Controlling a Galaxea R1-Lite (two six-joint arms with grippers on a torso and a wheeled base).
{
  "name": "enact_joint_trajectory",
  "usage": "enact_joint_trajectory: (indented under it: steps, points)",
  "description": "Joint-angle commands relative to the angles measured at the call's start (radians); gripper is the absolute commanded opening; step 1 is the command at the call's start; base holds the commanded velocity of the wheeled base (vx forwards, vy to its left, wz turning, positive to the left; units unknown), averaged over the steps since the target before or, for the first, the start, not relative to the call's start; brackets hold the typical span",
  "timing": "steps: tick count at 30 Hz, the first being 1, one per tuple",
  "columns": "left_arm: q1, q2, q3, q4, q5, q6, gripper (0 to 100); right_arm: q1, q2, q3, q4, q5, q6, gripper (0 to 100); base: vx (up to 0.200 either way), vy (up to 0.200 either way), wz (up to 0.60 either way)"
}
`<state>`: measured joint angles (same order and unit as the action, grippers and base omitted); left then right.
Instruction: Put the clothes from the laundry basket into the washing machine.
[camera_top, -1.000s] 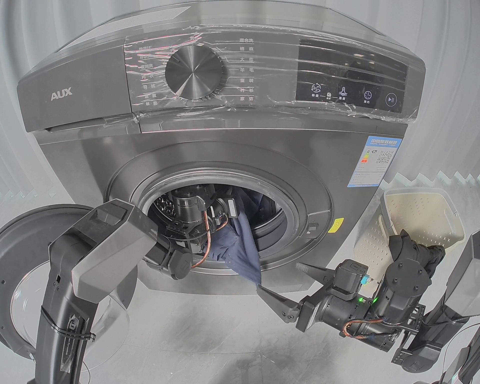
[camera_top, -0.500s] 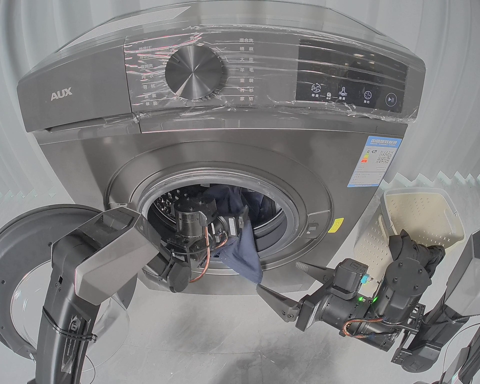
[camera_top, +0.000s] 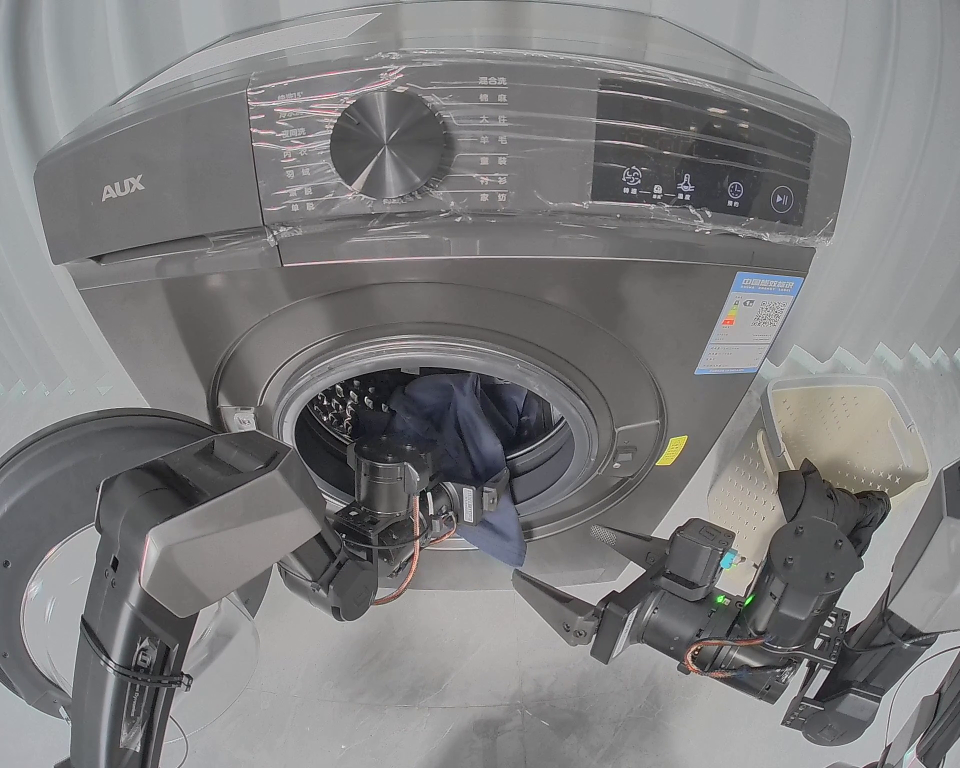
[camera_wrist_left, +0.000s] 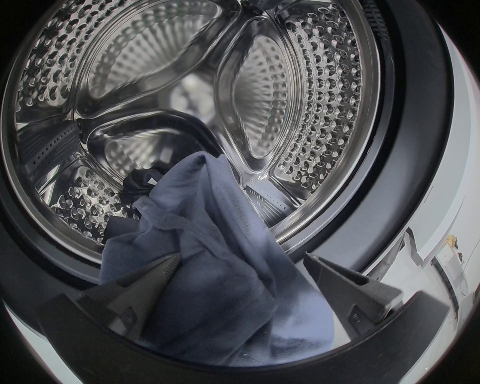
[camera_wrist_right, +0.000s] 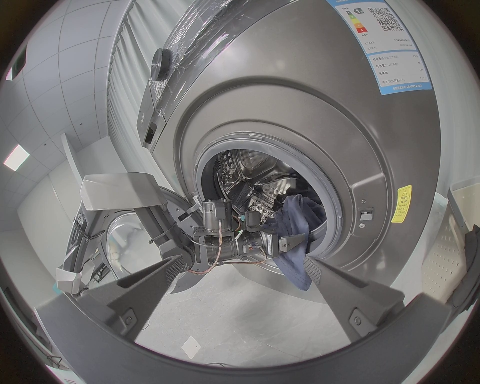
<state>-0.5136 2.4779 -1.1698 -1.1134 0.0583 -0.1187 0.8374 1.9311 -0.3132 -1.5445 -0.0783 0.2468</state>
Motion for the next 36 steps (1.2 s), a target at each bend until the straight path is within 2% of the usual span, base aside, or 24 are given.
enact_joint_trajectory:
  steps: [1, 6, 13, 20, 27, 28, 32, 36]
  points:
    - [0.004, 0.023, 0.001, -0.005, 0.002, 0.005, 0, 0.000, 0.002, 0.000, 0.000, 0.000, 0.000, 100, 0.000, 0.000, 0.00]
    - [0.000, 0.018, -0.004, -0.005, 0.002, 0.011, 0, 0.000, 0.002, -0.001, 0.000, 0.000, 0.000, 100, 0.000, 0.000, 0.00]
    - [0.007, 0.015, -0.070, -0.051, 0.020, 0.002, 0, 0.002, 0.002, -0.012, 0.000, 0.000, 0.000, 100, 0.000, 0.000, 0.00]
    - [0.033, 0.095, -0.257, -0.134, 0.114, -0.015, 0, 0.000, -0.001, -0.017, 0.000, 0.000, 0.000, 100, 0.000, 0.000, 0.00]
    - [0.030, 0.088, -0.214, -0.138, 0.104, -0.016, 0, 0.000, -0.001, -0.024, 0.000, 0.000, 0.002, 100, 0.000, 0.000, 0.00]
    - [0.029, 0.085, -0.214, -0.137, 0.103, -0.015, 100, 0.000, -0.001, -0.026, 0.000, 0.000, 0.002, 100, 0.000, 0.000, 0.00]
    - [0.021, 0.069, -0.199, -0.144, 0.101, -0.022, 100, 0.000, -0.001, -0.030, 0.000, -0.001, 0.002, 100, 0.000, 0.000, 0.00]
    - [-0.009, -0.007, -0.074, -0.129, 0.080, -0.025, 100, 0.000, -0.001, -0.030, 0.000, -0.001, 0.002, 100, 0.000, 0.000, 0.00]
